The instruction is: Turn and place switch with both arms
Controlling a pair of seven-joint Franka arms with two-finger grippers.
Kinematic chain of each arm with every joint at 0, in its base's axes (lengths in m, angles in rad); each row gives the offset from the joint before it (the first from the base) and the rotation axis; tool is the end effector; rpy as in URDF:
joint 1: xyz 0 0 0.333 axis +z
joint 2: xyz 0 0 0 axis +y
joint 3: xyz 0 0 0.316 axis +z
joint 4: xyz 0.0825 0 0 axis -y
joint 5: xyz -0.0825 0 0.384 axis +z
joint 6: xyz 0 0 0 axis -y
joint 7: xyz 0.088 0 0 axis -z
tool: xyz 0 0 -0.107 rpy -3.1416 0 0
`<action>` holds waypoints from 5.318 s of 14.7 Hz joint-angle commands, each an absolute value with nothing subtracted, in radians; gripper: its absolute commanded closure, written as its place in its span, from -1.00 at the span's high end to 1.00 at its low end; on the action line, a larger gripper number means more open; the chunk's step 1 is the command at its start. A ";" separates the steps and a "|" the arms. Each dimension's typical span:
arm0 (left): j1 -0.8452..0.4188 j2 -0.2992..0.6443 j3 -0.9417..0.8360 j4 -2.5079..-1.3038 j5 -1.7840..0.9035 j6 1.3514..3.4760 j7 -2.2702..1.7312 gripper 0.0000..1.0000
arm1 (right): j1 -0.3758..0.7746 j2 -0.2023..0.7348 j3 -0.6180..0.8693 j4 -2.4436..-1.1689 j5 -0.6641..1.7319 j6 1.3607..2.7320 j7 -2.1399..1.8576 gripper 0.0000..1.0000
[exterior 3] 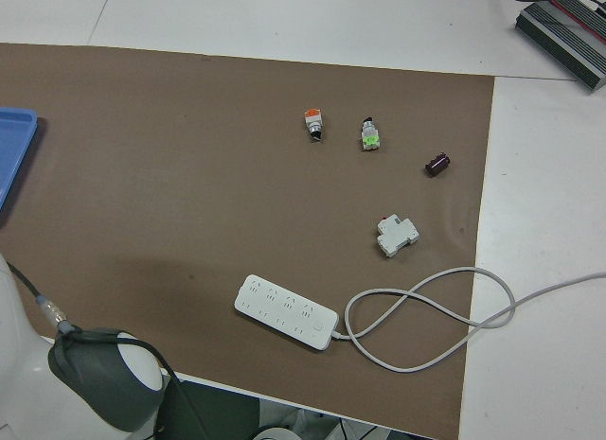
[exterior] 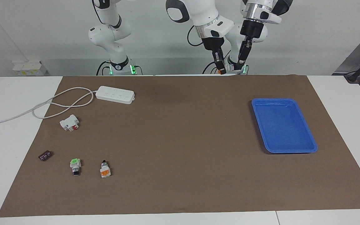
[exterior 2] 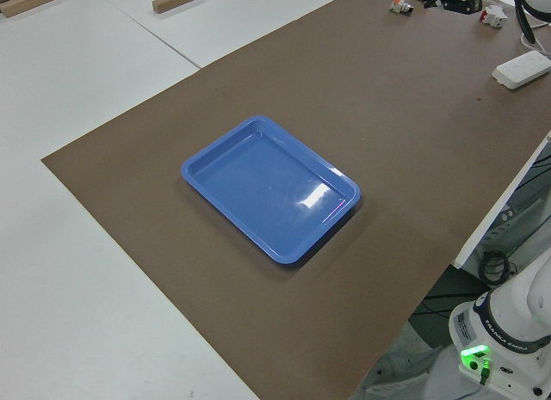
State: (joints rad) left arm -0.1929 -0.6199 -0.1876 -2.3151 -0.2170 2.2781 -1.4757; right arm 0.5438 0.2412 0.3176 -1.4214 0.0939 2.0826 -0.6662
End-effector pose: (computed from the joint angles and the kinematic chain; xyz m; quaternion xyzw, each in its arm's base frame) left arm 0.3728 -0.1740 0.6263 0.7933 0.5367 0.1367 0.2529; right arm 0.4506 0.4912 0.6128 -0.7208 -0.6545 -0.2048 0.1008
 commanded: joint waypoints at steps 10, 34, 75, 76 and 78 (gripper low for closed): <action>-0.210 -0.637 -0.186 -2.321 -0.232 2.244 -1.600 -0.93 | 0.540 0.244 0.327 -1.407 0.109 2.071 -0.681 -1.00; -0.210 -0.635 -0.189 -2.321 -0.232 2.246 -1.600 -0.55 | 0.541 0.244 0.327 -1.407 0.109 2.072 -0.678 -1.00; -0.186 -0.263 -0.198 -1.863 -0.293 1.798 -1.861 -1.00 | 0.543 0.245 0.327 -1.407 0.109 2.077 -0.676 -1.00; -0.183 -0.246 -0.198 -1.839 -0.293 1.778 -1.867 -1.00 | 0.542 0.245 0.327 -1.407 0.109 2.077 -0.676 -1.00; -0.183 -0.212 -0.198 -1.809 -0.310 1.747 -1.885 -1.00 | 0.543 0.245 0.327 -1.407 0.109 2.077 -0.676 -1.00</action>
State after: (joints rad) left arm -0.1749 -0.2905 -0.1788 -1.8891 -0.2504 1.7795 -1.8262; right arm 0.5379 0.2393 0.3031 -1.4183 0.0878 2.0562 -0.6714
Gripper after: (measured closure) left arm 0.899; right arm 0.661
